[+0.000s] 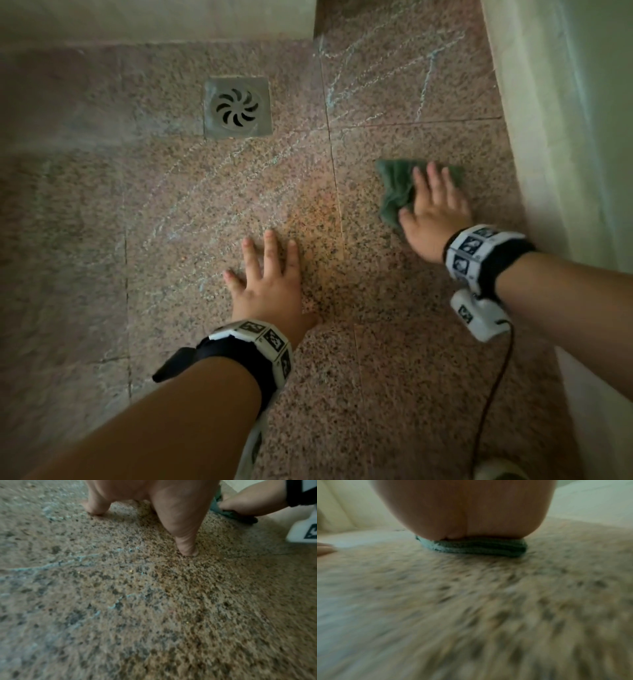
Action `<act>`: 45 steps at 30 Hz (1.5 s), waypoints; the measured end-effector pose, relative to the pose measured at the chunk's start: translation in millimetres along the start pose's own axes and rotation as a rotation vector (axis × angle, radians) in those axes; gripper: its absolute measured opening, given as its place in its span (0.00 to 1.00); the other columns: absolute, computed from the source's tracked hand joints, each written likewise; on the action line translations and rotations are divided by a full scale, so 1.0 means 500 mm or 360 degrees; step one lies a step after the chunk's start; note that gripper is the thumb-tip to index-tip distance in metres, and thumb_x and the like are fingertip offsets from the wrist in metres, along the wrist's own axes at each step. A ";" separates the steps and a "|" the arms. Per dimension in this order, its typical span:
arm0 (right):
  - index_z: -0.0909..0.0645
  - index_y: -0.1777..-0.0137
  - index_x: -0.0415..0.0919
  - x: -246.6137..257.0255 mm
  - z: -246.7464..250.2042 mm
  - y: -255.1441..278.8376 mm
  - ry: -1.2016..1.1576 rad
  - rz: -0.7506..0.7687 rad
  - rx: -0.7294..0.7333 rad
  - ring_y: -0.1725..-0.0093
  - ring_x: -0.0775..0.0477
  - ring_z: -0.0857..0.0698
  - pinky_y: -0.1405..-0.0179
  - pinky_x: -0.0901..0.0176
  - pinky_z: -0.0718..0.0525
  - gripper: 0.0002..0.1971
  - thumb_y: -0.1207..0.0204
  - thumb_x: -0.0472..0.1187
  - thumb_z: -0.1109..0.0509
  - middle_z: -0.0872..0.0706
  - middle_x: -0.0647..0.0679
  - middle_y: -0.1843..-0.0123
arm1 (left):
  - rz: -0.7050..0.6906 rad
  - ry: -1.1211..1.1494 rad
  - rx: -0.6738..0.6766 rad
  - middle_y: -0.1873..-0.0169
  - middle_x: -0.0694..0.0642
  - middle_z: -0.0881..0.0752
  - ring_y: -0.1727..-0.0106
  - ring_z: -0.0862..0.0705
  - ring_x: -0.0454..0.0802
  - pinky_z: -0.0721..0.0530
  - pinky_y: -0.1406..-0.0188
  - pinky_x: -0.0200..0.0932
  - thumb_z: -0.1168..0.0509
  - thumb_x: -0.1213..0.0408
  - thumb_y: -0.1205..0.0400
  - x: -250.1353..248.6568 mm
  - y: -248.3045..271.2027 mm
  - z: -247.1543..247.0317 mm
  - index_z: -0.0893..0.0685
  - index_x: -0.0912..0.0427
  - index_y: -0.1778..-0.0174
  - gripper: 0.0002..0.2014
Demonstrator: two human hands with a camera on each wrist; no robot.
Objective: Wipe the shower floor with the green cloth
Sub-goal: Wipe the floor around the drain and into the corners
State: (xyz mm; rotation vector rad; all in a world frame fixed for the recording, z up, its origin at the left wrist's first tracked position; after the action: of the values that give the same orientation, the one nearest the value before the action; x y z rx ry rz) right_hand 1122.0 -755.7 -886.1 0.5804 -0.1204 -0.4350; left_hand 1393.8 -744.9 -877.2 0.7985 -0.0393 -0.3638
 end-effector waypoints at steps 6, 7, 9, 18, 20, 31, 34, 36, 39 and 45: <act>0.60 0.13 0.41 0.039 0.081 -0.110 -0.0298 -0.0532 -0.0276 0.14 0.37 0.61 0.18 0.39 0.59 0.39 0.16 0.56 0.46 0.61 0.42 0.12 | 0.0003 0.0005 0.0008 0.19 0.59 0.77 0.19 0.74 0.70 0.54 0.21 0.77 0.32 0.34 0.25 -0.001 0.000 -0.001 0.73 0.53 0.17 0.60; 0.61 0.13 0.41 0.068 0.082 -0.112 -0.0219 -0.0426 -0.0274 0.14 0.37 0.61 0.17 0.39 0.58 0.39 0.16 0.57 0.46 0.62 0.41 0.12 | 0.0005 0.0003 0.0007 0.19 0.59 0.77 0.19 0.74 0.70 0.54 0.21 0.77 0.32 0.34 0.25 -0.002 0.001 0.000 0.73 0.53 0.17 0.61; 0.63 0.14 0.43 0.132 0.070 -0.102 -0.0055 -0.0107 -0.0276 0.14 0.37 0.63 0.16 0.40 0.58 0.39 0.17 0.57 0.49 0.64 0.42 0.13 | 0.0009 -0.0001 -0.0006 0.19 0.59 0.77 0.19 0.74 0.69 0.54 0.21 0.77 0.32 0.34 0.25 -0.002 0.001 0.002 0.72 0.53 0.17 0.61; 0.70 0.15 0.45 0.296 -0.107 0.154 0.0068 0.0630 0.0021 0.17 0.40 0.73 0.17 0.39 0.65 0.44 0.19 0.60 0.48 0.73 0.46 0.15 | 0.0050 0.0010 -0.0034 0.15 0.58 0.68 0.16 0.68 0.68 0.50 0.21 0.77 0.32 0.35 0.25 -0.007 0.001 0.010 0.60 0.50 0.13 0.54; 0.70 0.15 0.45 0.295 -0.133 0.184 0.0060 0.0587 0.0004 0.17 0.41 0.73 0.17 0.41 0.65 0.43 0.21 0.64 0.53 0.73 0.47 0.15 | 0.0030 -0.0004 -0.0077 0.16 0.57 0.68 0.17 0.69 0.67 0.50 0.20 0.75 0.37 0.46 0.18 -0.005 0.006 0.009 0.57 0.49 0.13 0.44; 0.68 0.15 0.45 0.350 -0.222 0.345 -0.0024 0.0627 0.0100 0.17 0.39 0.72 0.17 0.39 0.66 0.41 0.18 0.59 0.50 0.73 0.45 0.15 | -0.0083 -0.0034 0.0091 0.15 0.52 0.65 0.14 0.64 0.56 0.52 0.15 0.58 0.34 0.34 0.24 0.085 0.119 -0.049 0.64 0.54 0.14 0.56; 0.70 0.15 0.44 0.397 -0.248 0.403 0.0057 0.0754 0.0145 0.18 0.37 0.74 0.18 0.38 0.66 0.41 0.17 0.59 0.49 0.75 0.44 0.15 | -0.0125 -0.0099 0.0233 0.14 0.55 0.64 0.14 0.62 0.57 0.50 0.15 0.57 0.35 0.41 0.19 0.124 0.188 -0.042 0.66 0.57 0.14 0.52; 0.72 0.16 0.43 0.426 -0.265 0.427 0.0131 0.0821 0.0178 0.19 0.36 0.76 0.18 0.37 0.67 0.42 0.16 0.59 0.50 0.77 0.44 0.16 | -0.0243 -0.0087 0.0241 0.14 0.55 0.61 0.13 0.59 0.55 0.48 0.15 0.55 0.36 0.47 0.17 0.149 0.239 -0.037 0.65 0.58 0.14 0.49; 0.74 0.16 0.45 0.470 -0.282 0.456 0.0173 0.0952 0.0287 0.20 0.37 0.79 0.19 0.38 0.69 0.42 0.16 0.60 0.49 0.79 0.45 0.18 | -0.0276 0.0015 0.0246 0.14 0.55 0.61 0.13 0.60 0.54 0.48 0.15 0.54 0.37 0.51 0.16 0.197 0.307 -0.065 0.63 0.56 0.14 0.46; 0.61 0.13 0.45 0.429 -0.199 0.454 -0.0107 0.0985 0.0084 0.14 0.47 0.65 0.15 0.42 0.55 0.42 0.18 0.55 0.39 0.59 0.51 0.12 | -0.0328 0.0454 0.0221 0.13 0.55 0.56 0.14 0.61 0.55 0.53 0.16 0.48 0.40 0.52 0.14 0.211 0.334 -0.134 0.53 0.56 0.13 0.38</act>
State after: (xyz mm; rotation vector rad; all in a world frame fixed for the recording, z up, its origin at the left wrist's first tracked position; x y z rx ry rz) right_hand 1420.8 -628.0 -845.3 0.5491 -0.3645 0.1509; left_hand 1554.9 -627.1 -816.8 0.9892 0.2892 -0.4416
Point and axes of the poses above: each hand's wrist, its own y-axis away from the middle knuckle, its own z-axis out of the back of the hand, x = y × z, the point moved 7 cm from there along -y, towards the middle knuckle
